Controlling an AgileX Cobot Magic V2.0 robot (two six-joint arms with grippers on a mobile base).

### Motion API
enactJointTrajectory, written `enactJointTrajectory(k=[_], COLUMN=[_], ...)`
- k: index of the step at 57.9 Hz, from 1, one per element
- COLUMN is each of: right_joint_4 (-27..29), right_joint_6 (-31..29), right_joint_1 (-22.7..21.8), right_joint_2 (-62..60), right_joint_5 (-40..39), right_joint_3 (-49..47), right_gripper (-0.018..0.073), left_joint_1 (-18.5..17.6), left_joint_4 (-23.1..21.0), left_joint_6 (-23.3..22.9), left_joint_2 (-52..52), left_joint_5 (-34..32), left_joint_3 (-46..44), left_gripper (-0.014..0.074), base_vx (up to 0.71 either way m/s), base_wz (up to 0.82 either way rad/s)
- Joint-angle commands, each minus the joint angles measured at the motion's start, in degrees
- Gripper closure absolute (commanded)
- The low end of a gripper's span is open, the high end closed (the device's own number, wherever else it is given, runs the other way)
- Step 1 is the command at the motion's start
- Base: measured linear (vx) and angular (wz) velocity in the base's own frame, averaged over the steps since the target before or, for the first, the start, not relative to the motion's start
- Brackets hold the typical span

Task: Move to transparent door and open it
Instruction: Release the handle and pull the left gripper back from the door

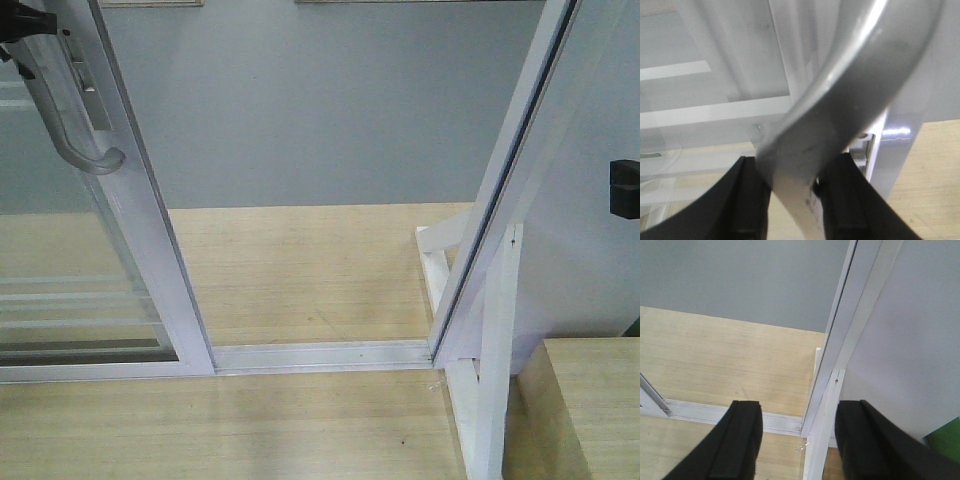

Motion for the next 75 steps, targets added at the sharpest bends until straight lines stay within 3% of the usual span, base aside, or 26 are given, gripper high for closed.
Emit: enactJointTrajectory(k=[1, 18, 30, 50, 61, 75], right_joint_4=[0.59, 0.59, 0.83, 0.78, 0.78, 0.78], right_joint_6=[0.09, -0.12, -0.12, -0.12, -0.17, -0.18], right_joint_1=[-0.42, -0.42, -0.42, -0.42, -0.42, -0.42], right_joint_2=[-0.69, -0.69, -0.69, -0.69, -0.69, -0.69], right_joint_5=[-4.01, -4.01, -2.78, -1.45, -1.13, -1.01], right_joint_3=[-1.61, -1.61, -1.61, -1.61, -1.61, -1.61], right_gripper=[0.0144, 0.0144, 0.0146, 0.0146, 0.0146, 0.0146], left_joint_1=[0.02, 5.67, 5.73, 5.39, 5.39, 5.39], left_joint_4=[0.24, 0.26, -0.90, -13.93, -15.25, -15.25], left_joint_6=[0.28, -0.27, -0.15, -0.20, -0.20, -0.20], left_joint_2=[-6.00, -17.56, -26.87, -44.71, -51.48, -52.95], left_joint_5=[-2.44, -8.90, -9.10, -20.23, -19.01, -17.35], left_joint_3=[1.27, 16.90, 24.64, 39.90, 44.93, 45.93], left_gripper=[0.0268, 0.0268, 0.0268, 0.0269, 0.0269, 0.0269], base_vx=[0.00, 0.00, 0.00, 0.00, 0.00, 0.00], base_wz=[0.00, 0.00, 0.00, 0.00, 0.00, 0.00])
